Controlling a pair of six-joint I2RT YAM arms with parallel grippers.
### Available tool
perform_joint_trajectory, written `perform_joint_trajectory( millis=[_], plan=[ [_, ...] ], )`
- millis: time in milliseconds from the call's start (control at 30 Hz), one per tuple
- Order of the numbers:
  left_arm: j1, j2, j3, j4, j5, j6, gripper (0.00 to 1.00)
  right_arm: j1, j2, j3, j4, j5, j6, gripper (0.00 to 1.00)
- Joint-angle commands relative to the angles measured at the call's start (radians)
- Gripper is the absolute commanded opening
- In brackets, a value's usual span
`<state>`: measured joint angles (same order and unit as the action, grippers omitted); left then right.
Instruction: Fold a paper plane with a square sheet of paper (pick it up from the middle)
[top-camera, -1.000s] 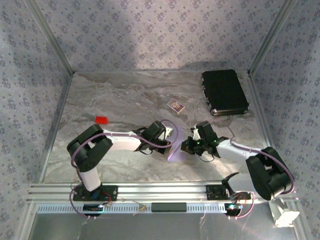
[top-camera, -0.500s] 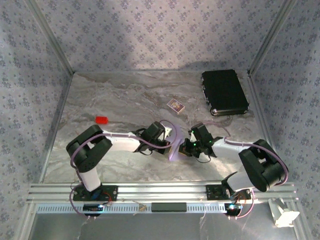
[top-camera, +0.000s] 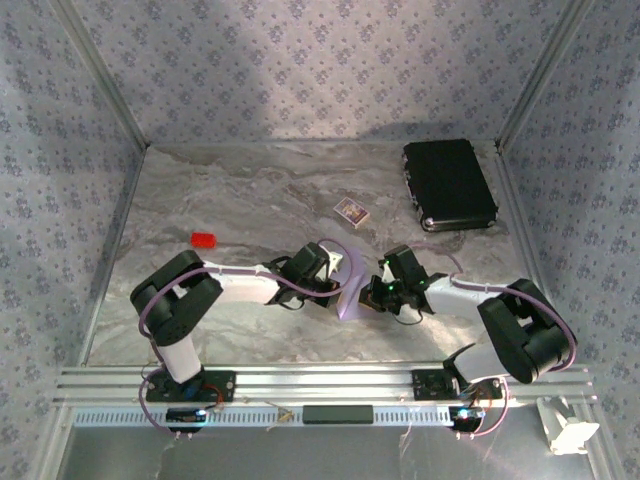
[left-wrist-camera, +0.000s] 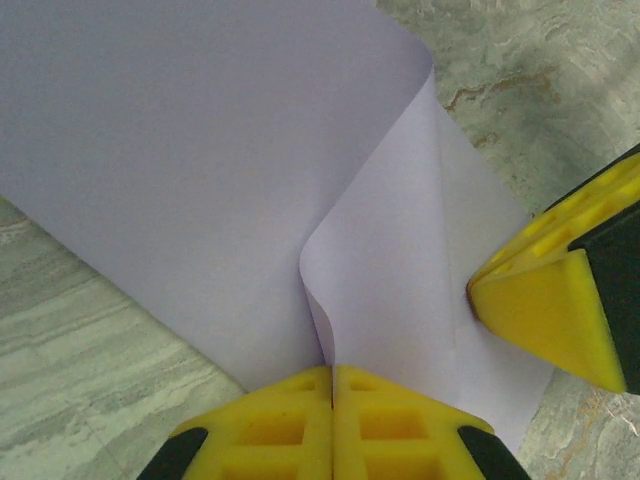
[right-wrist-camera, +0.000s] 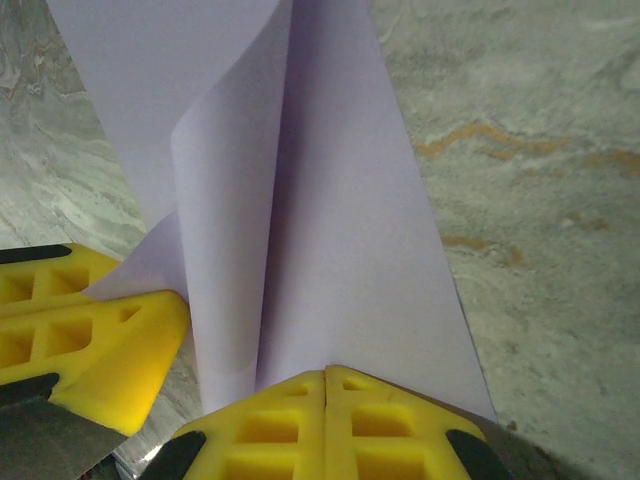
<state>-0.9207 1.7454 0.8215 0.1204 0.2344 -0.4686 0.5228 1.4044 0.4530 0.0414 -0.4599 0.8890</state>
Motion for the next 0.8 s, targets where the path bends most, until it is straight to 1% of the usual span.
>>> perform_joint_trajectory(
  millis=[0, 67, 467, 767],
  plan=[
    [0.005, -0.016, 0.019, 0.005, -0.008, 0.036, 0.07, -0.011, 0.007, -0.01, -0.041, 0.012, -0.032, 0.0],
    [0.006, -0.01, 0.025, -0.011, -0.019, 0.049, 0.07, -0.012, 0.005, -0.011, -0.04, 0.009, -0.035, 0.0],
    [0.006, 0.004, 0.056, -0.01, 0.008, 0.074, 0.08, -0.021, 0.011, -0.019, -0.032, 0.001, -0.044, 0.0],
    [0.007, 0.026, 0.064, -0.031, 0.002, 0.084, 0.08, -0.022, 0.009, -0.027, -0.021, -0.002, -0.038, 0.0]
  ],
)
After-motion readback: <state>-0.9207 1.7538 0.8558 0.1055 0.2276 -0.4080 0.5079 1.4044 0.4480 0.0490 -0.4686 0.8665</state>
